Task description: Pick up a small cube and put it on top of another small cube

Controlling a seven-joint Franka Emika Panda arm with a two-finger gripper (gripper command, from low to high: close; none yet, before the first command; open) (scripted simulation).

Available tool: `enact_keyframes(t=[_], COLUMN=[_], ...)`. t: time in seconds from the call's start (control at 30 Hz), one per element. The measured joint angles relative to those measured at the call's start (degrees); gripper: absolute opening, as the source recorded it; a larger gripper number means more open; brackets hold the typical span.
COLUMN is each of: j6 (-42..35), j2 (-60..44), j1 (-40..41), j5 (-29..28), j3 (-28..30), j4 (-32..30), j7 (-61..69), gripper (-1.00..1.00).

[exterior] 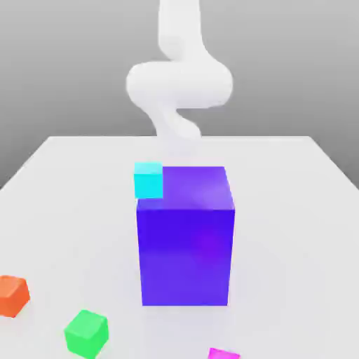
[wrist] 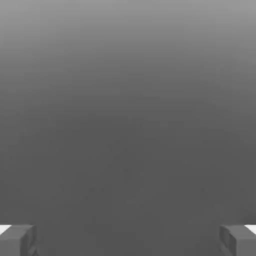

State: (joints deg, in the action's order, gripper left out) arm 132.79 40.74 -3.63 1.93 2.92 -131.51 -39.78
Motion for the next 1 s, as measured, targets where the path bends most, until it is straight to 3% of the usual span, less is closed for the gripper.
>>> enact_keyframes(t=[0.33,0.63,0.83,1.0], j6=[4.0,7.5,11.1,14.8], j2=[-20.7,-39.0,-49.9,-57.8], j1=[-11.6,-16.0,-16.2,-16.4], j5=[9.9,17.6,17.9,13.9], j3=[9.3,11.2,10.0,9.5], j4=[1.1,2.1,2.4,2.4], j7=[26.0,48.2,59.7,66.4], gripper=[0.0,0.0,0.0,0.0])
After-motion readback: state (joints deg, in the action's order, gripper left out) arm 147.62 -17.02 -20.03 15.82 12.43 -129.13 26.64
